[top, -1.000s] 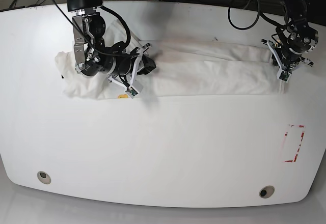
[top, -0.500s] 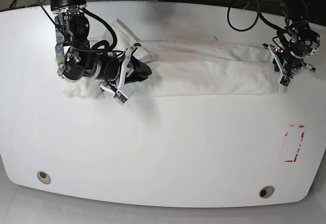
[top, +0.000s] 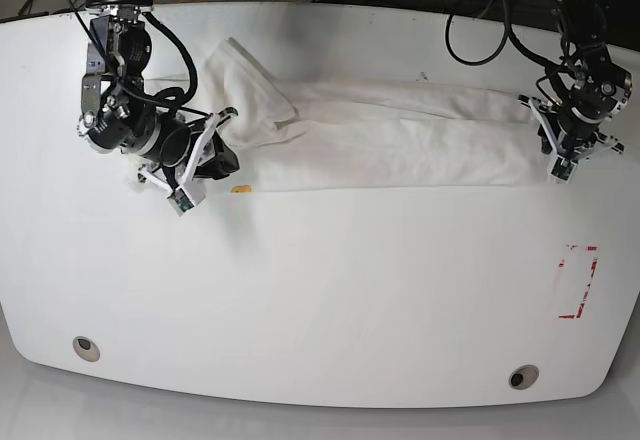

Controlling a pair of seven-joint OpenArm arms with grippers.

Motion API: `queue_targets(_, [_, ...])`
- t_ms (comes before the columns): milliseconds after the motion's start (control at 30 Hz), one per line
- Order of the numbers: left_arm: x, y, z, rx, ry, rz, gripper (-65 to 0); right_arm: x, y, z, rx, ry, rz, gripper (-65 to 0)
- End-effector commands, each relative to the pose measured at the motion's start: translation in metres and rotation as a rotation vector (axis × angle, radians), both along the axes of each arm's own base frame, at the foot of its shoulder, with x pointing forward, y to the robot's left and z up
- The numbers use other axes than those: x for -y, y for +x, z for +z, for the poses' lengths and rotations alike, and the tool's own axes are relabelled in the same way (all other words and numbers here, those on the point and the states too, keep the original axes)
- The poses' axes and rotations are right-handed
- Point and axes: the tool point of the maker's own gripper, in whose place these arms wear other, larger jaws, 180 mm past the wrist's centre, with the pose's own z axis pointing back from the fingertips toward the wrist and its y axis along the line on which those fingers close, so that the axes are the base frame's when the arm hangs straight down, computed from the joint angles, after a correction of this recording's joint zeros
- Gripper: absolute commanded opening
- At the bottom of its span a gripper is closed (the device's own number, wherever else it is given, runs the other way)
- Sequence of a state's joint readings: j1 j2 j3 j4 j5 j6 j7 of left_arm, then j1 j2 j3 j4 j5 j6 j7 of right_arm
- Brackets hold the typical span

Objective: Layout the t-shirt on the table in an organized manner, then fold the t-shirt properly

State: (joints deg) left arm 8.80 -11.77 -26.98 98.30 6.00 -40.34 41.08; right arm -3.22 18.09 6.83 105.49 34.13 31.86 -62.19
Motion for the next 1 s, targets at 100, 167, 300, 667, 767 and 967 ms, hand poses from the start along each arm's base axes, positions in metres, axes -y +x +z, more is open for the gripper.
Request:
queue_targets(100, [-0.012, 0.011, 0.021, 0.070, 0.016, 0.024, -55.4, 0.009, -0.005, -0.018, -0.011, -0.054, -0.019, -56.7])
queue_targets(167, [-0.015, 0.015, 0.026, 0.086, 0.019, 0.032, -55.3, 0.008, -0.009, -0.026, -0.020, -0.052, -0.009, -56.7])
queue_targets(300, [-0.027, 0.020, 0.034, 0.088, 0.032, 0.075, -54.2, 0.011, -0.016, -0.043, -0.042, -0.047, 0.000, -56.7])
queue_targets(667, [-0.056, 0.027, 0.052, 0.036, 0.102, 0.153, -26.2, 0.017, -0.027, -0.067, -0.084, -0.045, -0.023, -56.8])
queue_targets(767, [-0.057, 0.024, 0.050, 0.015, 0.107, 0.159, -26.2, 0.017, -0.029, -0.068, -0.087, -0.045, -0.023, -56.8])
queue_targets(967, [-0.048, 0.029, 0.048, -0.011, 0.111, 0.138, -25.9, 0.017, -0.029, -0.068, -0.089, -0.045, -0.023, -56.8])
